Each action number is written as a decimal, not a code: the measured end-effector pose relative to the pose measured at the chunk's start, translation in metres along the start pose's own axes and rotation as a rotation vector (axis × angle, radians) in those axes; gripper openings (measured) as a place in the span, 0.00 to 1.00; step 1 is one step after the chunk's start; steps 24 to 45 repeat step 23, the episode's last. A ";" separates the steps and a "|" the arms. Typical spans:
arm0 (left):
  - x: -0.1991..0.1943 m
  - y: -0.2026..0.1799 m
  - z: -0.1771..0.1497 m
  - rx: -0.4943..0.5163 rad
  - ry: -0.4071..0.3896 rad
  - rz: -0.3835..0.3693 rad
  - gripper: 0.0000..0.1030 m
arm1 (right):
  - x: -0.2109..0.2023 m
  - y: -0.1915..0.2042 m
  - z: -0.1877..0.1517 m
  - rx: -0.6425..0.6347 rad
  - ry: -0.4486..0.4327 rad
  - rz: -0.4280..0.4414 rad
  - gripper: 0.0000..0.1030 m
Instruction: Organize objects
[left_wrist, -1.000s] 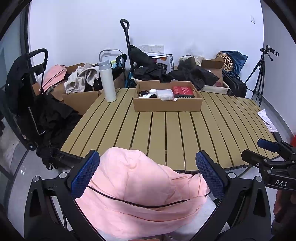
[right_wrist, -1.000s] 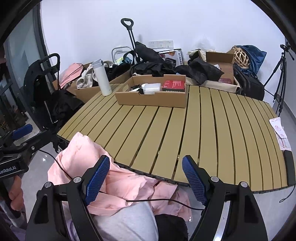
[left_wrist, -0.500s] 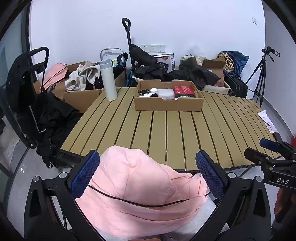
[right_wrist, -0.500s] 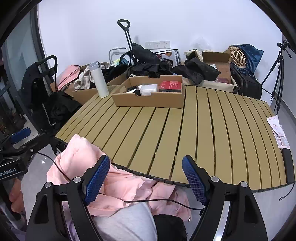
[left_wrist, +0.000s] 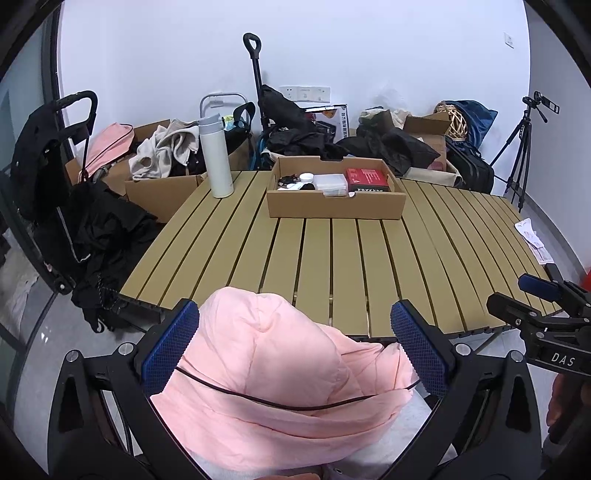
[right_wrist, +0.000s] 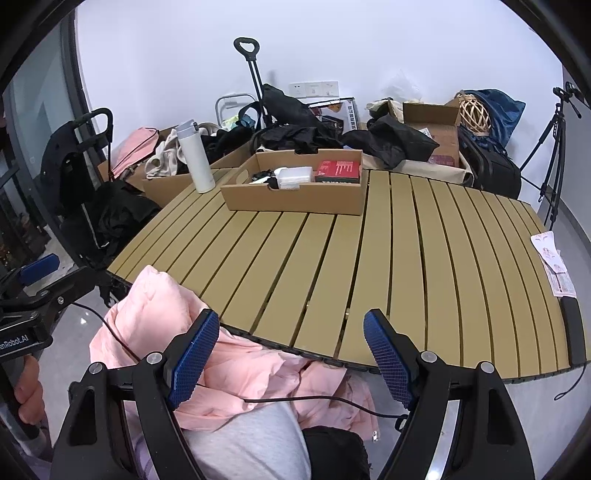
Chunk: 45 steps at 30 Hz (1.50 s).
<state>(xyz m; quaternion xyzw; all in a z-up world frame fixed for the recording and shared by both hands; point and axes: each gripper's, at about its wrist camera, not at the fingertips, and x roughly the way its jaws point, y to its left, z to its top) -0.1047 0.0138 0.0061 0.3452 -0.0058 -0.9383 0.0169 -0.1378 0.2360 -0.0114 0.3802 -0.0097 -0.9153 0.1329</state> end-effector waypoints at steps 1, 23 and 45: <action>0.000 0.000 0.000 -0.001 0.001 0.000 1.00 | 0.000 0.000 0.000 0.000 0.000 -0.001 0.81; 0.011 0.000 -0.005 0.001 0.056 -0.007 1.00 | 0.004 -0.014 0.000 0.017 0.012 -0.079 0.82; 0.011 0.000 -0.005 0.001 0.056 -0.007 1.00 | 0.004 -0.014 0.000 0.017 0.012 -0.079 0.82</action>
